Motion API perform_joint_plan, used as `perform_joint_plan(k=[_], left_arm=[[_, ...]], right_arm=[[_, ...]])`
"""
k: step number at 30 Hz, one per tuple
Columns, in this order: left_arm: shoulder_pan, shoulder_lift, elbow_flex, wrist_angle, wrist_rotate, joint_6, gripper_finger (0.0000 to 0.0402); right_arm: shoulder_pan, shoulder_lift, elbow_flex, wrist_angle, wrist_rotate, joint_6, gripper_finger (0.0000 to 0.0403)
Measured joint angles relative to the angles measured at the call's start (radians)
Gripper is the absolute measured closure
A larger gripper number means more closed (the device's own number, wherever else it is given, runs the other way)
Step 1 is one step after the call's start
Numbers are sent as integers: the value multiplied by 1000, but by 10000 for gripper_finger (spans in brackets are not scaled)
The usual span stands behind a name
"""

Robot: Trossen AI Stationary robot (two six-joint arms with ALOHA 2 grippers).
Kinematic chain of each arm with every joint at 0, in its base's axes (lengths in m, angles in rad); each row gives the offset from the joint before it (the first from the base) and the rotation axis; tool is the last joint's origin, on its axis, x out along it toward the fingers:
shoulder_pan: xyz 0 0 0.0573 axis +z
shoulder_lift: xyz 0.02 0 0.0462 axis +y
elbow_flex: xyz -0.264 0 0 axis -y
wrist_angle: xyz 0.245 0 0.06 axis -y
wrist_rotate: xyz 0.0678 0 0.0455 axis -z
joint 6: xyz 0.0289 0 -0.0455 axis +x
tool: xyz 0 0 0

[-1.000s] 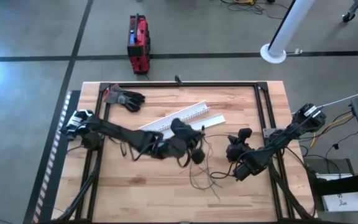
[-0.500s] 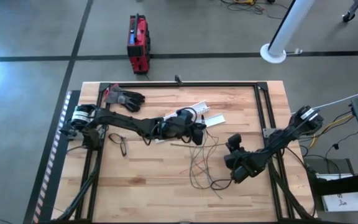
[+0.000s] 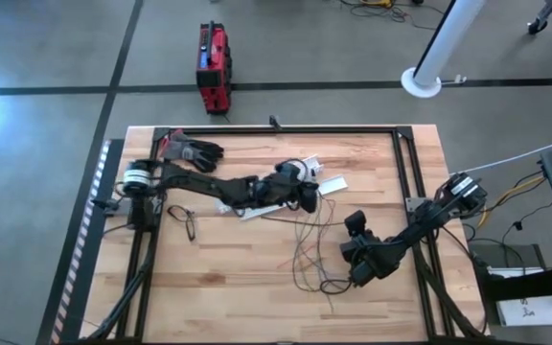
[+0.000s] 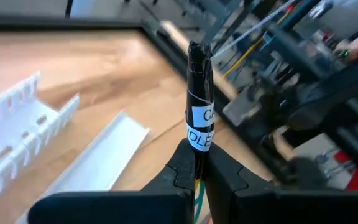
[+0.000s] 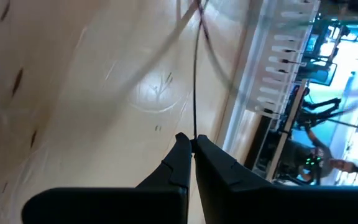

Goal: Ziptie cables
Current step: Put the bundled colored cable into the zip tie

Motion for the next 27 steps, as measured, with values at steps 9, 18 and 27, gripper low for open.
perform_joint_plan(k=[9,18,27], left_arm=[[90,185,164,-57,67,65,401],[144,288,329,-298,150,170,371],[135,206,444,-621,148,363,312]], right_arm=[[-24,-5,5,30,8,7,403],[-26,-5,2,26,8,9,403],[-21,-6,2,21,6,-21,403]])
